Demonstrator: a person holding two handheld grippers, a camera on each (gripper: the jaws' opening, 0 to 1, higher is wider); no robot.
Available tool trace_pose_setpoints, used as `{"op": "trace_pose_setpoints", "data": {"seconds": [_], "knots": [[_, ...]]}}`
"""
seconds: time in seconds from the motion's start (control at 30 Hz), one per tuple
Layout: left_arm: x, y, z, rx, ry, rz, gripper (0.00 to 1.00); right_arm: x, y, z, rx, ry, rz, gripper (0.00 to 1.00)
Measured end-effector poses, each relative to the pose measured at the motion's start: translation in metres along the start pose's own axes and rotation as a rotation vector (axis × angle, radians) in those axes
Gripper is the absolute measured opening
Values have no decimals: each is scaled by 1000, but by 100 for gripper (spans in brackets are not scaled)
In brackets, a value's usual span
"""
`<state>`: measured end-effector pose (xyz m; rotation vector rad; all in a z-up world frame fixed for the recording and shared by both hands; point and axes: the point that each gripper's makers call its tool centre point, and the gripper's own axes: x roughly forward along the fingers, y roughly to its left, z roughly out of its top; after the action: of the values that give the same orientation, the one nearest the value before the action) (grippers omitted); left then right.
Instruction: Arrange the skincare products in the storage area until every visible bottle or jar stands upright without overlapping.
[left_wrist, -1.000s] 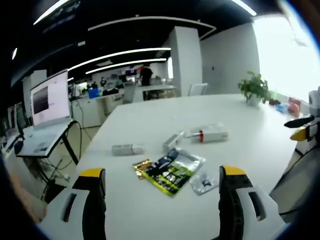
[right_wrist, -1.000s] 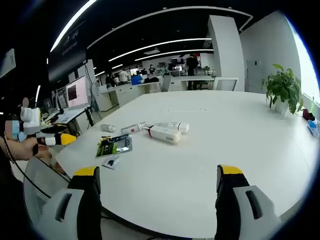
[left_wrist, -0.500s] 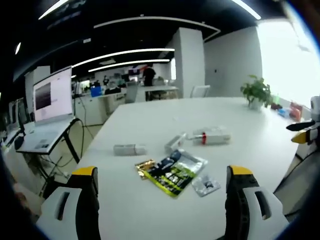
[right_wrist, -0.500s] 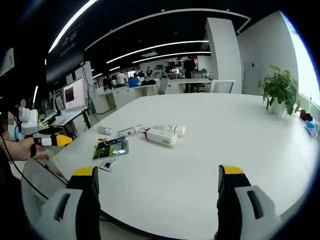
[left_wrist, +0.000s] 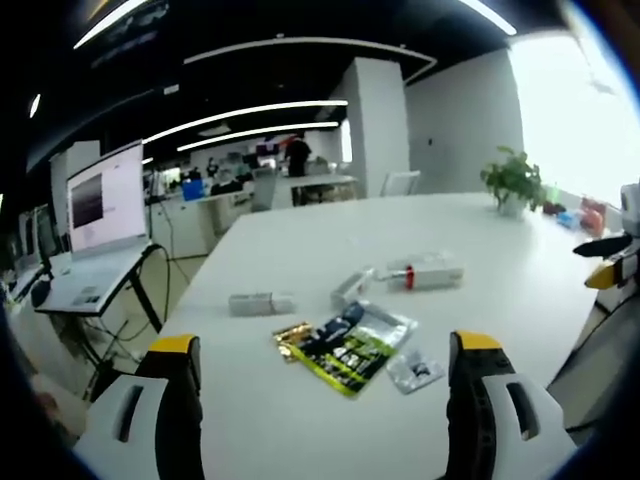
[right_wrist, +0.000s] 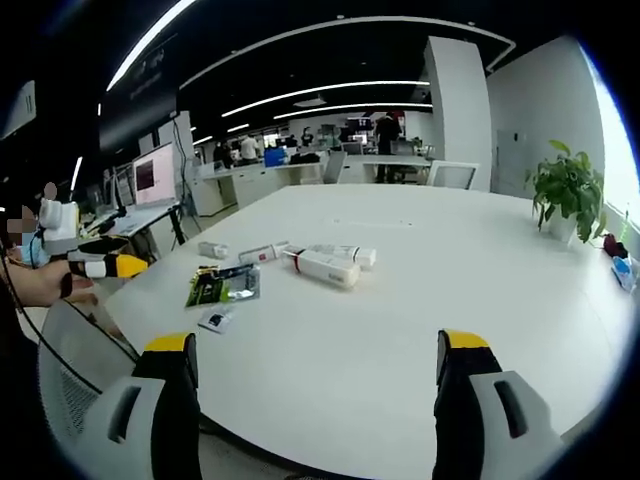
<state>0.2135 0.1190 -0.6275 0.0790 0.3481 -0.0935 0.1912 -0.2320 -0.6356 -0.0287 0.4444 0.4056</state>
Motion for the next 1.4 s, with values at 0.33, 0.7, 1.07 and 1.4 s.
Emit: {"op": "trace_pose_setpoints", "data": {"seconds": [0.33,0.7,1.07,1.4], "knots": [[1,-2,-1,6,6,-8,95,0,1,-3,9,19,4,99],[1,-1,-1,2,8,-6,94,0,-6,4,23,16,-11,100],[1,-1,-1,-11,6,-8,92,18,1,13,-66,63,55,98],[2,0,-3,-9,12,-14,91,45,0,30,-141,86,110,93]]}}
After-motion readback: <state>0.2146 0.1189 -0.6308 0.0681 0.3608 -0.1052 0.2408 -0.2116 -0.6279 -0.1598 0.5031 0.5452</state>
